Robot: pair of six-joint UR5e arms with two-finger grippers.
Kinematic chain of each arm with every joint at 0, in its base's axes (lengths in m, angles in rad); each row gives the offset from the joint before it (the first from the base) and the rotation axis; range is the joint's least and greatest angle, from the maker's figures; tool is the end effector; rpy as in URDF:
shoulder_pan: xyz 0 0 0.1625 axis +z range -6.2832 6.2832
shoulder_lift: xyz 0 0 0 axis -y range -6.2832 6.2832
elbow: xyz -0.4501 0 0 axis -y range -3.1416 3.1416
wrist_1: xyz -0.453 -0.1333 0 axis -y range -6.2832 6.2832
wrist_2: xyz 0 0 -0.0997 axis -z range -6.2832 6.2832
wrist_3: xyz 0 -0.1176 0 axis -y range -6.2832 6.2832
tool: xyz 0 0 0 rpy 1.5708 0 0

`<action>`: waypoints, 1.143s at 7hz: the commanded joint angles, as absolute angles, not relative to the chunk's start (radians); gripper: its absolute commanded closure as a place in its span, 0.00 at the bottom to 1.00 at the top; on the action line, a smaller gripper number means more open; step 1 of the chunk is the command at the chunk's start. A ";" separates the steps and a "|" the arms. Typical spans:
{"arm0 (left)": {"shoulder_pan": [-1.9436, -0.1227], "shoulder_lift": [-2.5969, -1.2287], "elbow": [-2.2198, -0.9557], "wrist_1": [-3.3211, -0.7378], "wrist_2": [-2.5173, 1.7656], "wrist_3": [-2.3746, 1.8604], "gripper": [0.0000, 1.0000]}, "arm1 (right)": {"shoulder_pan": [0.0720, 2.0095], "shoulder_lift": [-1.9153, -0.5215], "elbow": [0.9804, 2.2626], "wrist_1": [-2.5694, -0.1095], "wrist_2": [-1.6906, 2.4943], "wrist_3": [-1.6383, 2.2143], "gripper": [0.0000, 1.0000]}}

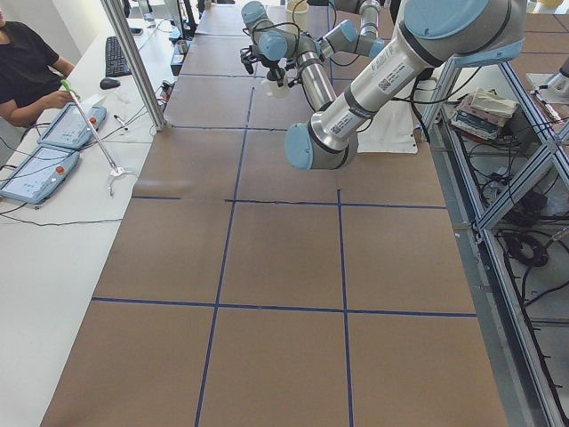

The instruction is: Left arm hands cup to right arm to dump lemon

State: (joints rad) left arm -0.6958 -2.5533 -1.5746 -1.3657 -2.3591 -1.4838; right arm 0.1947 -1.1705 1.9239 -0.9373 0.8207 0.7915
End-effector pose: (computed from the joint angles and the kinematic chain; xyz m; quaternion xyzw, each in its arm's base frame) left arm 0.5464 -0.5213 0.0232 -0.1941 0.4604 -0.1164 0.8584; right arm -0.5558 -0.3272 0.1848 0.5273 -0.3938 0.0180 0.7527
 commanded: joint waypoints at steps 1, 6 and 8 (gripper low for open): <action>-0.683 -2.545 -1.600 -1.365 -2.359 -1.486 0.97 | 0.195 -1.170 1.916 -0.937 0.821 0.792 0.00; -0.663 -2.542 -1.623 -1.364 -2.362 -1.493 0.91 | 0.195 -1.172 1.911 -0.937 0.821 0.782 0.18; -0.663 -2.540 -1.632 -1.364 -2.378 -1.491 0.74 | 0.195 -1.173 1.898 -0.937 0.821 0.779 0.46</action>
